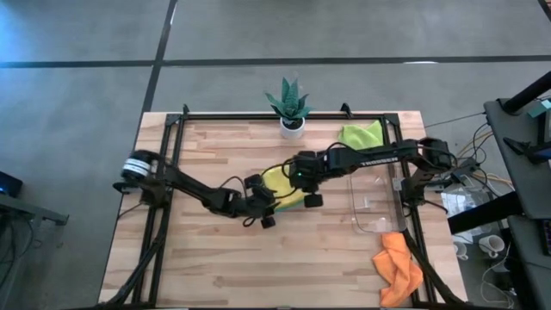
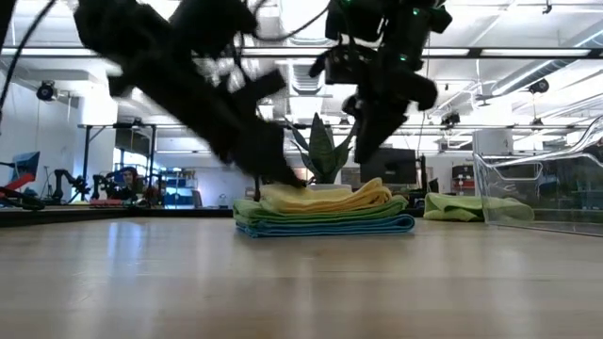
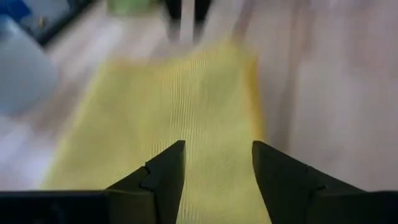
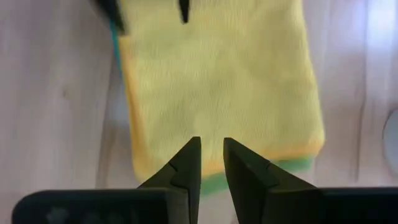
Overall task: Fold microfiber towels
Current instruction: Stack the yellow towel on top of the green towel, then move the stacked towels to the upper left of the table
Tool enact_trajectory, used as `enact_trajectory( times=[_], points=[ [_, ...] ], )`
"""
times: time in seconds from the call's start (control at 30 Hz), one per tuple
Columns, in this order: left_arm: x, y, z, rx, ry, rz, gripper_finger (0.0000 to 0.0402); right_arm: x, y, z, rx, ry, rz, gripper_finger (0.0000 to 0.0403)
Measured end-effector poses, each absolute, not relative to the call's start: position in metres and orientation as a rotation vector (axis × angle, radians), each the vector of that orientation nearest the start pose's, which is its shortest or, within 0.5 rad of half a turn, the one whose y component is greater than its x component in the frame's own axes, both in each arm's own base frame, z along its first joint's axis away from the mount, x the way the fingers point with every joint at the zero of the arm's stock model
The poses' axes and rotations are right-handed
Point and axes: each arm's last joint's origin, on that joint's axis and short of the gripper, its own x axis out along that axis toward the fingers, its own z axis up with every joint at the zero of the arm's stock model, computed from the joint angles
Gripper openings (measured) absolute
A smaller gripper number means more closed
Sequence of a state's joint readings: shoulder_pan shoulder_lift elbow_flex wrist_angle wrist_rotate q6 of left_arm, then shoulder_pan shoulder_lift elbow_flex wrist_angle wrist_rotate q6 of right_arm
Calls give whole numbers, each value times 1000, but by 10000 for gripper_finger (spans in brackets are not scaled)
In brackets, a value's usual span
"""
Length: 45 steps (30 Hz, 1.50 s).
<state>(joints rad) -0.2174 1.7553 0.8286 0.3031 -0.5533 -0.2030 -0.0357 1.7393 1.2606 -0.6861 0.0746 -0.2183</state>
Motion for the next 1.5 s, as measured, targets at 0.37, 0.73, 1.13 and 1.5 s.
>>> enact_trajectory(
  times=[0.37,0.73,1.13,1.5],
  points=[
    [313,-12,186,113,482,471,171,334,-16,155,-255,1126,145,63],
    [322,5,128,48,636,515,171,342,-49,197,-344,911,64,72],
    [299,-2,158,37,716,471,171,362,-99,144,-346,991,5,67],
    [302,0,169,-18,614,481,171,342,-77,219,-305,902,-7,73]
  ],
)
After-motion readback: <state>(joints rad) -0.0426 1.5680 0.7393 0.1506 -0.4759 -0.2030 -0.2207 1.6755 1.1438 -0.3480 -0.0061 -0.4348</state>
